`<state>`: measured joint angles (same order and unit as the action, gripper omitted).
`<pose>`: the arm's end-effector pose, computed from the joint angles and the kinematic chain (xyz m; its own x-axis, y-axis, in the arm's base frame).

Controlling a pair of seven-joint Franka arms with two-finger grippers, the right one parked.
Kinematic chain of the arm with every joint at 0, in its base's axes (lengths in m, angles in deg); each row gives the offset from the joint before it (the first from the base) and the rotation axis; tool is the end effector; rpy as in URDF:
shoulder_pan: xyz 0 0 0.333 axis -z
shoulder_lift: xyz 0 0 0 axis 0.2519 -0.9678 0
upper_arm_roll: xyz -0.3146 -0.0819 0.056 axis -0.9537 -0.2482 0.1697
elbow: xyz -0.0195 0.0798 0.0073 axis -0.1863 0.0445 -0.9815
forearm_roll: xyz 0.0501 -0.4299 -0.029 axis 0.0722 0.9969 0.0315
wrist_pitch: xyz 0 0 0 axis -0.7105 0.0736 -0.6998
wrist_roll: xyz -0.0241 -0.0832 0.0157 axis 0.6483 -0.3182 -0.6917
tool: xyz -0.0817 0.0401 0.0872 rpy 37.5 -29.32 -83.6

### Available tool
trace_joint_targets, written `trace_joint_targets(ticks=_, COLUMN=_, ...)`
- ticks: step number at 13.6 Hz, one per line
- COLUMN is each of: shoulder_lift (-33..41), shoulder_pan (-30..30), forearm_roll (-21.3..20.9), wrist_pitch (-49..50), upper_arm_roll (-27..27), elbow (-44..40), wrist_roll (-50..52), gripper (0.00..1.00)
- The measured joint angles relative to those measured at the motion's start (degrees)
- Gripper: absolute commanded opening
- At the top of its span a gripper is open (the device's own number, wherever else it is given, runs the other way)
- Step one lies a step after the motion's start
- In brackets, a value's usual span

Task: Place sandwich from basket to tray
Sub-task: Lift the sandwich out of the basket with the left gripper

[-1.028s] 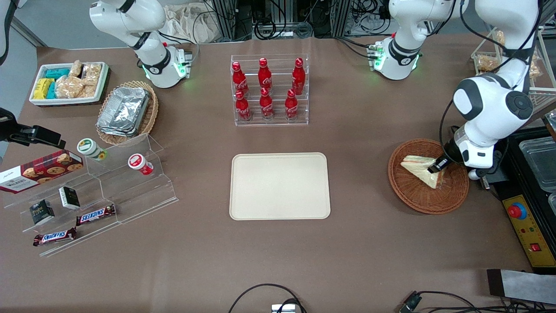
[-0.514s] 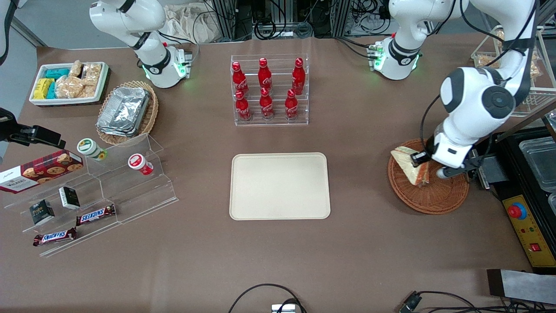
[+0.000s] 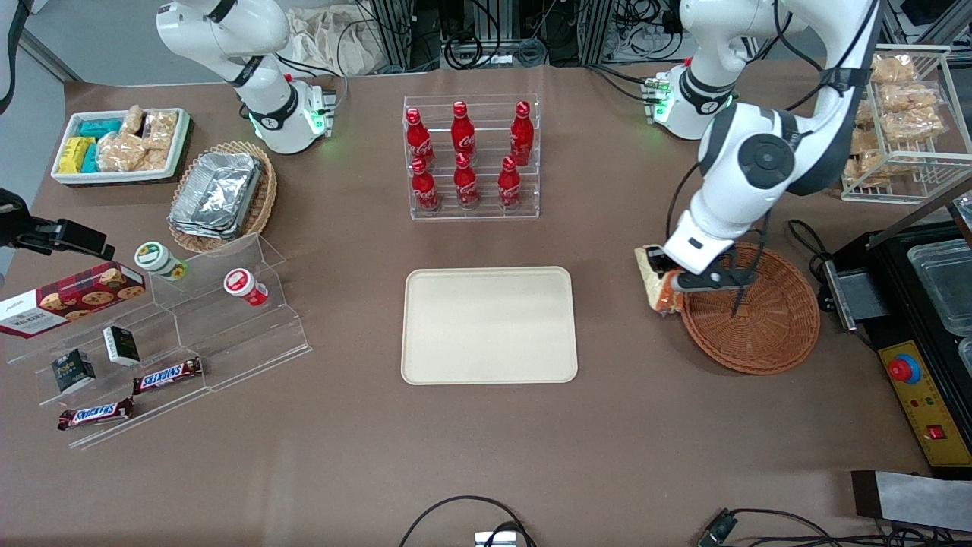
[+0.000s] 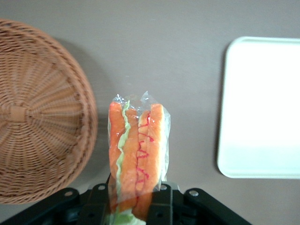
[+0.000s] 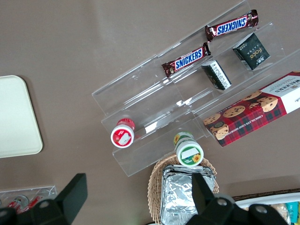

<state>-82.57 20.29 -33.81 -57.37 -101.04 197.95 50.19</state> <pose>0.5317 -0.2142 0.3374 0.9997 0.0085 0.0248 0.0076 -0.9994 0.0348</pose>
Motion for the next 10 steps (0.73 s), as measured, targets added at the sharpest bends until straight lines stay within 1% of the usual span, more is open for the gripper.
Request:
trace_joint_targets(ticks=4, shoulder_lift=-0.6, shoulder_pan=0.0, forearm_roll=-1.6, wrist_pitch=1.9, upper_arm_roll=-5.9, elbow=-2.5, wrist_roll=0.0, gripper=0.29)
trace_joint_targets(ticks=7, shoulder_lift=-3.0, shoulder_pan=0.1, forearm_roll=-2.5, wrist_pitch=1.9, upper_arm_roll=-9.3, elbow=-5.2, wrist_roll=0.9, gripper=0.29)
trace_joint_targets(ticks=10, shoulder_lift=-6.8, shoulder_pan=1.8, forearm_roll=-6.8, wrist_pitch=2.0, upper_arm_roll=-10.6, elbow=-8.5, wrist_roll=4.1, gripper=0.30)
